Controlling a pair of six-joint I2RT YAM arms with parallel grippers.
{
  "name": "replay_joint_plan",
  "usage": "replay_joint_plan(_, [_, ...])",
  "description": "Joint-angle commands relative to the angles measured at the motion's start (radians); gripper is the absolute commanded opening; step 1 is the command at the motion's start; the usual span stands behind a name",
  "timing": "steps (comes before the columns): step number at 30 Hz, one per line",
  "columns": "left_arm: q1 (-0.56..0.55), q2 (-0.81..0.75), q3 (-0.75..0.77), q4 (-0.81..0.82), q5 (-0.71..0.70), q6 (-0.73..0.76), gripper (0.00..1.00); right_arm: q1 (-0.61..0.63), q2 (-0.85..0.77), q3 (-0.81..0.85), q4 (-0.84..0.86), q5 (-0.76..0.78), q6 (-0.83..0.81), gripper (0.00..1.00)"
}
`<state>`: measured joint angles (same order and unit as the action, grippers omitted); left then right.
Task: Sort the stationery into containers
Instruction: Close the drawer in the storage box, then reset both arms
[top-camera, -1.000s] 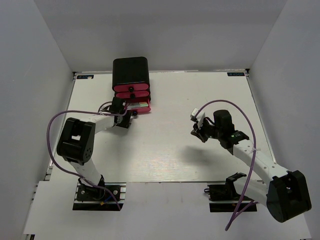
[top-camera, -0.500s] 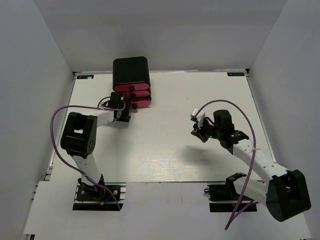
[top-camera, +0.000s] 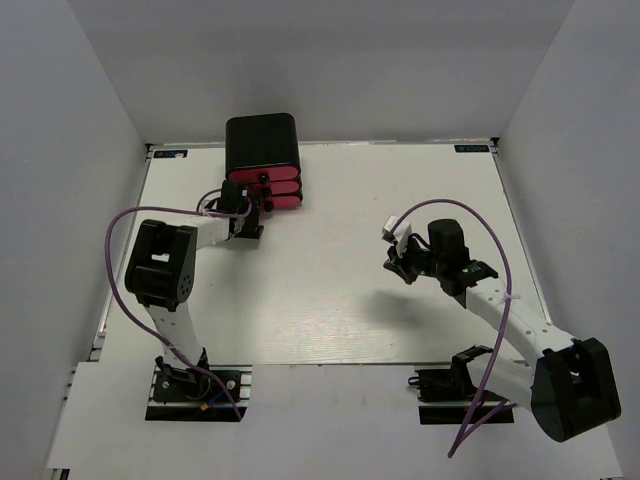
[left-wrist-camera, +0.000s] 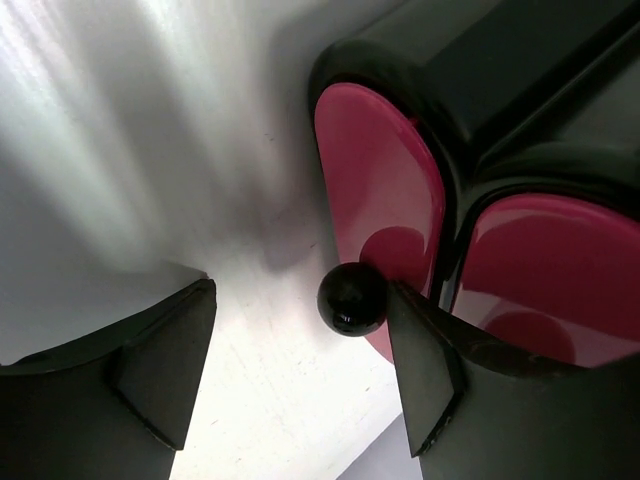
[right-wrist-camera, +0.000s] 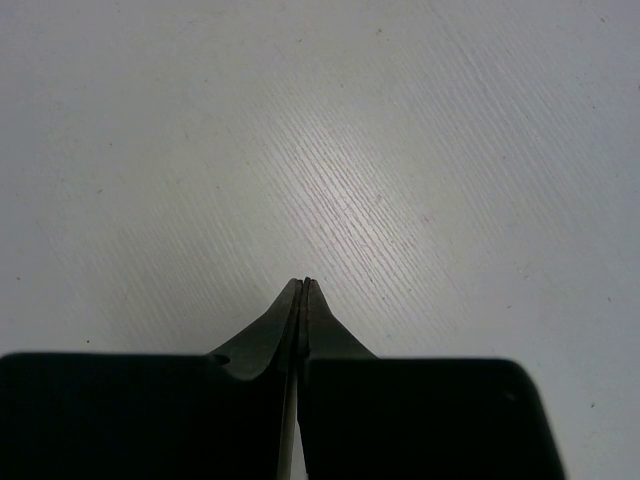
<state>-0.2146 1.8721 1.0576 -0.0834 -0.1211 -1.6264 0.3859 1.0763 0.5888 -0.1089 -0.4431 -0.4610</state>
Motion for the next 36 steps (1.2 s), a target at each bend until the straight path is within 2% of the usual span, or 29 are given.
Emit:
replay_joint_plan(1, [0.009,0.024,-0.004,-0.013,-0.009,0.000,0.80,-0.005,0.005,0.036,0.014,0.003,-0.011,0.00])
replay_joint_plan(2, [0.009,0.024,-0.022,0.011,-0.009,0.000,0.78,-0.007,0.007,0.037,0.015,0.000,-0.010,0.00])
replay_joint_plan(7, [0.009,-0.013,-0.100,0.042,0.000,-0.009,0.58,-0.009,0.008,0.029,0.014,-0.003,-0.005,0.00])
replay_joint_plan(11, [0.009,-0.053,-0.160,0.086,0.000,-0.030,0.55,-0.009,0.010,0.031,0.014,-0.011,-0.008,0.00])
replay_joint_plan(12, [0.009,-0.053,-0.169,0.086,0.000,-0.030,0.52,-0.009,0.011,0.029,0.014,-0.011,-0.008,0.00])
replay_joint_plan(13, [0.009,-0.053,-0.169,0.086,0.009,-0.030,0.40,-0.010,0.014,0.029,0.012,-0.011,-0.008,0.00])
replay_joint_plan(16, [0.009,-0.022,-0.148,0.077,0.055,0.003,0.32,-0.009,0.016,0.031,0.015,-0.011,-0.008,0.00])
replay_joint_plan(18, [0.009,0.004,-0.119,0.068,0.092,0.028,0.32,-0.009,0.017,0.032,0.015,-0.009,-0.010,0.00])
replay_joint_plan(21, [-0.002,0.033,-0.085,0.047,0.110,0.051,0.37,-0.010,0.017,0.032,0.015,-0.008,-0.010,0.00])
replay_joint_plan(24, [-0.002,0.056,-0.061,0.047,0.119,0.062,0.46,-0.010,0.014,0.028,0.011,-0.003,-0.011,0.00])
replay_joint_plan(25, [-0.002,0.067,-0.045,0.034,0.120,0.062,0.52,-0.013,0.011,0.026,0.012,-0.002,-0.013,0.00])
replay_joint_plan(28, [-0.002,0.076,-0.021,0.011,0.120,0.062,0.60,-0.013,0.007,0.028,0.014,-0.002,-0.016,0.00])
replay_joint_plan(31, [-0.002,0.076,-0.021,0.002,0.110,0.062,0.61,-0.013,0.013,0.029,0.015,-0.005,-0.011,0.00])
replay_joint_plan(36, [-0.002,0.009,-0.097,0.002,0.110,0.071,0.46,-0.013,0.013,0.028,0.005,-0.011,-0.030,0.00])
